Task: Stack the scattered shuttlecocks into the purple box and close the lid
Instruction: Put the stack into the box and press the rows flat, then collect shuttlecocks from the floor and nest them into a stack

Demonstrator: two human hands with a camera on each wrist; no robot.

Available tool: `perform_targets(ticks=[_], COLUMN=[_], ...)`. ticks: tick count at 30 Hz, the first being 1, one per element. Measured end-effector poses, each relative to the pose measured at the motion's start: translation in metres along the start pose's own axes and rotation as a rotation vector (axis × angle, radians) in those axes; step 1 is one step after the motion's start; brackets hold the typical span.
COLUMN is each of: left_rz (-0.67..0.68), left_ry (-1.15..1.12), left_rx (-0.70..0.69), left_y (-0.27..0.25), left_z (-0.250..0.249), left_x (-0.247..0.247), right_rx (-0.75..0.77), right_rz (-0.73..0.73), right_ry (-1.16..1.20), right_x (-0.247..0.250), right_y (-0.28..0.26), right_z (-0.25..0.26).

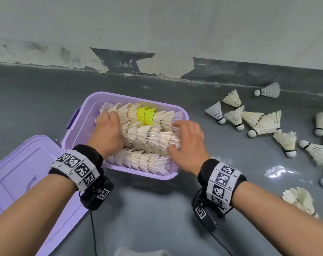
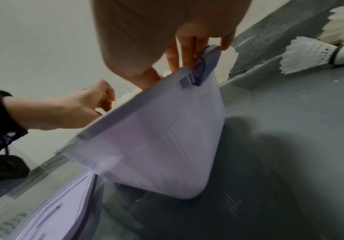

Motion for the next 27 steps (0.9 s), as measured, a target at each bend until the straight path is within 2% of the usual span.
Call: perform_targets(ticks=[2,4,6,8,12,16,19,21,24,27], left_rz=[0.123,0.18,0.123,-0.007,-0.127,-0.11,-0.004,0.157,0.439,0.568], left_ry=[0.036,0.12,0.258,0.302,-0.031,-0.288,-0.297,-0.197,-0.007,0.065], left_rx=[0.068,0.074,0.023,-0.073,-0.243,-0.454,-0.543,-0.575,-0.528,-0.428], left_y=[0.006,0.006,0.0,-0.009,-0.029,-0.046,-0.057,-0.066,-0.086,-0.099], left_z=[-0.002,-0.008,-0.02,-0.044,-0.118,-0.197,-0.246,-0.271,-0.292,-0.294], left_x=[0.001,0.008,0.021,0.033,0.042,0.022,-0.016,-0.049,-0.095,-0.125], right_rx=[-0.05,-0.096,-0.132,-0.168,-0.273,-0.403,-0.498,-0.553,-0.624,-0.653], right_rz=[-0.135,-0.225,-0.249,-0.233,-0.178,-0.076,0.008,0.076,0.133,0.214], right_ry=[0.058,0.068,0.05,0.024,-0.003,-0.078,-0.102,-0.112,-0.109,-0.011], right_x=[0.011,0.024,0.037,0.049,0.077,0.111,0.14,0.151,0.153,0.144], right_y=[-0.004,-0.008,-0.013,-0.023,-0.055,-0.094,-0.13,-0.156,-0.186,-0.201], right_z=[-0.009,-0.024,-0.041,-0.059,-0.096,-0.137,-0.169,-0.188,-0.209,-0.216])
Point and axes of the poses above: each hand's wrist, its own y-axis towards the middle knuckle, its own x-axis out of the back of the hand, z = x × y, the point moved 1 cm from there along y, towards the middle knuckle, and after that the axes turned 8 degrees about x, right-handed, at the moved point
